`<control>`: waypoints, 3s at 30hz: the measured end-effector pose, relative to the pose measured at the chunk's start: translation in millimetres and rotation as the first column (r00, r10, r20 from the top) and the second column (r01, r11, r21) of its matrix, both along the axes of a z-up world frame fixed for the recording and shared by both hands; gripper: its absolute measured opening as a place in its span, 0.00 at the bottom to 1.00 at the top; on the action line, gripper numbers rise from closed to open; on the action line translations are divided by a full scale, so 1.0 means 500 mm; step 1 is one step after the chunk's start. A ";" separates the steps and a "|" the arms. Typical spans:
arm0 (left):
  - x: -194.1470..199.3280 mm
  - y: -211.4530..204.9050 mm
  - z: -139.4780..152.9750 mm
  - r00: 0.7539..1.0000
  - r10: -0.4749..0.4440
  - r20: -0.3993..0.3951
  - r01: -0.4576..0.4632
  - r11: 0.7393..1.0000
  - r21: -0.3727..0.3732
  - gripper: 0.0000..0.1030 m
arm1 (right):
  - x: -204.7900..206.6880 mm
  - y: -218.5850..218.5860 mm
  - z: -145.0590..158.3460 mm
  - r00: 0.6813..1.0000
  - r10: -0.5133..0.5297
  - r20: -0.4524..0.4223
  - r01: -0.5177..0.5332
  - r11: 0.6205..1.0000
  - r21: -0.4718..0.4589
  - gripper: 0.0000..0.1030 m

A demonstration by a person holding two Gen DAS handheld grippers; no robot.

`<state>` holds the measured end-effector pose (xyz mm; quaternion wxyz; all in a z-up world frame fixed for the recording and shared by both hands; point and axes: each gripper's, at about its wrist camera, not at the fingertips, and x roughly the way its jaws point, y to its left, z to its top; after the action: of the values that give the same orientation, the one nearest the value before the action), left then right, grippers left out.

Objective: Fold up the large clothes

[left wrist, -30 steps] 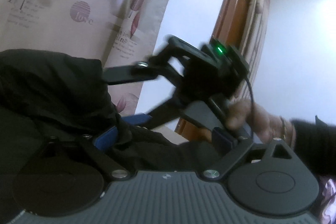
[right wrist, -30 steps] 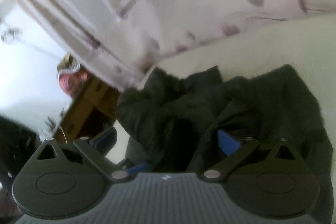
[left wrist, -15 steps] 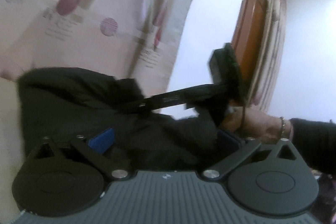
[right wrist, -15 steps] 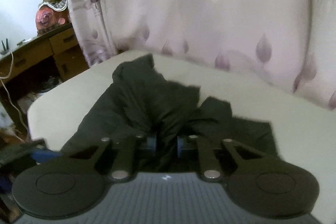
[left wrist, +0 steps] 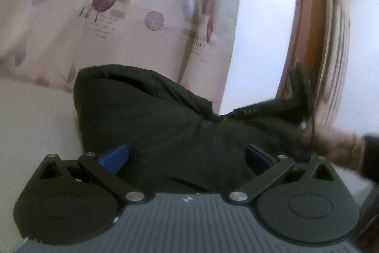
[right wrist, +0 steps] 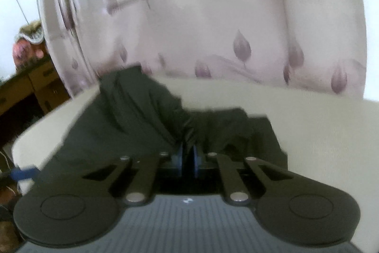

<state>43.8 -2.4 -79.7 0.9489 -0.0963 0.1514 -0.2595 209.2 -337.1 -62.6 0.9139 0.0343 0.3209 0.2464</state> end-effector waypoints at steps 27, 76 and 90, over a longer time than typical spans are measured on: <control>0.018 -0.001 -0.023 0.999 0.054 -0.004 -0.054 0.998 0.016 1.00 | 0.047 0.123 0.029 0.966 0.124 -0.229 -0.130 0.991 -0.015 0.55; 0.005 -0.060 -0.108 0.952 0.086 -0.294 -0.040 0.986 0.161 1.00 | 0.024 0.031 -0.068 0.979 0.065 -0.194 -0.065 0.998 0.006 0.06; -0.144 0.106 0.021 0.997 0.059 -0.051 -0.052 0.990 0.129 1.00 | -0.040 -0.048 -0.098 0.961 -0.005 -0.277 0.156 0.836 0.526 0.54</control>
<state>-28.4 50.4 -69.1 0.9554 -0.0468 0.1910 -0.2201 189.0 -360.9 -111.7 0.8251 0.3378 0.3551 0.2811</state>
